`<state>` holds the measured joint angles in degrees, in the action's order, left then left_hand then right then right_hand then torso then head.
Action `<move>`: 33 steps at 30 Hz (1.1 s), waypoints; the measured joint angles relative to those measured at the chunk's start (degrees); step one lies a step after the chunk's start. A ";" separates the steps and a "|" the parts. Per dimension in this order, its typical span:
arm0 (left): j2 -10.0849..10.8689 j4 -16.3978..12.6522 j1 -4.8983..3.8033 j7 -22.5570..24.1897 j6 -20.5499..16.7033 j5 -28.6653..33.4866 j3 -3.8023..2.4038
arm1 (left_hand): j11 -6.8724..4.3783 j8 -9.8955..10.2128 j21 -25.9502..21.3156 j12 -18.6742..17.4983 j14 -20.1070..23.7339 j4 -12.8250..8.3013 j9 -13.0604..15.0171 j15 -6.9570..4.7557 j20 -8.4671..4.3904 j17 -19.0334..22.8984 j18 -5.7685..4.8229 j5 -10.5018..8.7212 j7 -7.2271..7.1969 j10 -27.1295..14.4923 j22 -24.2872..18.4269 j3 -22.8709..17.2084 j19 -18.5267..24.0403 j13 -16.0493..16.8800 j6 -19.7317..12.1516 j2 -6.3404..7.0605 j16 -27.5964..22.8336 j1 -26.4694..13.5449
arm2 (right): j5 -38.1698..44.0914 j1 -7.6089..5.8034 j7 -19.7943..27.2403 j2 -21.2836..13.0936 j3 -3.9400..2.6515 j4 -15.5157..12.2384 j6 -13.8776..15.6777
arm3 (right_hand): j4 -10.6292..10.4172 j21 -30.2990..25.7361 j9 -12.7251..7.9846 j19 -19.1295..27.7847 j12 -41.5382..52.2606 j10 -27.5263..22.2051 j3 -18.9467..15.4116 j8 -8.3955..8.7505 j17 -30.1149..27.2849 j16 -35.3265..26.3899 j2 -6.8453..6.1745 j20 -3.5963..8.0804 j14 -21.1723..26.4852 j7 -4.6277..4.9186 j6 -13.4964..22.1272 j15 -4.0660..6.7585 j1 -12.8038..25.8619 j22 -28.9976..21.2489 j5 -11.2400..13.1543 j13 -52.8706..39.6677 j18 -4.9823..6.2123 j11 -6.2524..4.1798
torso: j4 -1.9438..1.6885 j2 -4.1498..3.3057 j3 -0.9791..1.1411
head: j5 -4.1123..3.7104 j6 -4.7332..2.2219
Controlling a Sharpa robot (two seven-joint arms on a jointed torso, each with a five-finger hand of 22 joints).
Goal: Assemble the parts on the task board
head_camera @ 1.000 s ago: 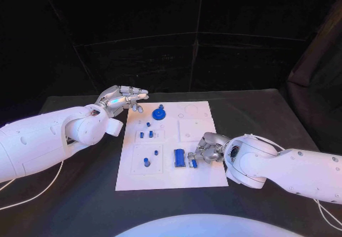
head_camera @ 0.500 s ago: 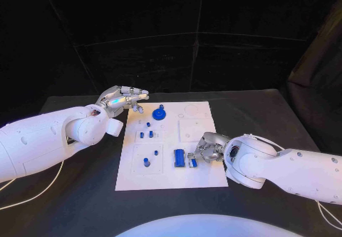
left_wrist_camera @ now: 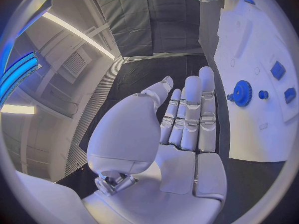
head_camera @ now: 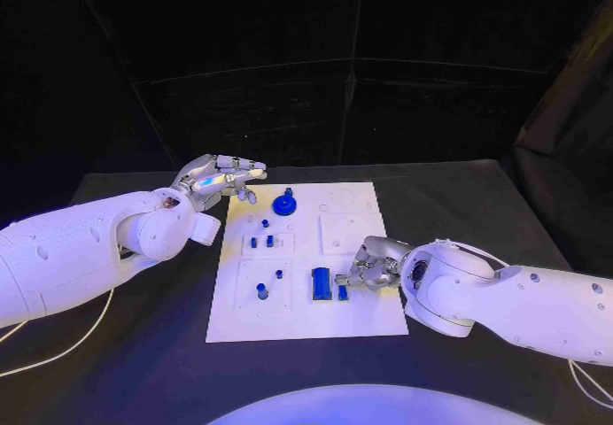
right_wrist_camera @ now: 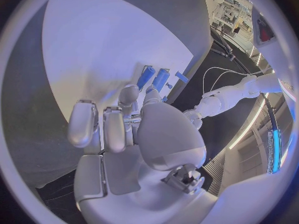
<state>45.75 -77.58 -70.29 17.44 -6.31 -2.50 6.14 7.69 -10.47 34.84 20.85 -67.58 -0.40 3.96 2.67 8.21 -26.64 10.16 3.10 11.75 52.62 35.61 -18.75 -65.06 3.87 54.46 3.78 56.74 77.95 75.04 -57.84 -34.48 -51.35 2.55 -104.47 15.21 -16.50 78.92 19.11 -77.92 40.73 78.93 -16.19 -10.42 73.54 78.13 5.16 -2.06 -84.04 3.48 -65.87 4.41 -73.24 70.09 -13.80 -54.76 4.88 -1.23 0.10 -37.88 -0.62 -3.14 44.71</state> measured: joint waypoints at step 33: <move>0.02 0.04 0.00 -0.33 0.19 -0.01 0.00 | 0.21 0.00 0.00 0.00 0.00 0.00 0.00 0.00 0.00 0.05 0.00 0.00 0.20 -0.21 0.02 0.00 0.00 0.01 -0.21 -0.24 0.00 0.24 | 0.19 0.00 1.25 -2.51 0.00 -1.67 -2.68 | 0.90 -1.12 0.58 0.63 -1.77 -0.63 -2.47 0.66 -1.03 -1.12 -2.99 -0.19 0.00 0.01 0.01 0.00 0.77 -1.08 7.12 0.39 -0.01 0.63 | 0.07 0.06 0.05 | -0.15 -0.29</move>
<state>45.77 -77.54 -70.29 17.12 -6.12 -2.50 6.14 7.89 -10.47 34.84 20.85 -67.58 -0.40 3.96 2.67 8.21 -26.59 10.16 3.10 11.96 52.41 35.63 -18.75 -65.06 3.88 54.25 3.55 56.74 78.19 75.22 -57.84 -33.24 -53.85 2.55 -106.14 12.52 -15.60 77.81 19.69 -77.29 38.96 78.30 -18.66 -9.76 72.51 77.02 2.17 -2.26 -84.04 3.49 -65.87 4.41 -72.46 69.01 -6.68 -54.37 4.87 -0.60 0.18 -37.81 -0.57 -3.29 44.42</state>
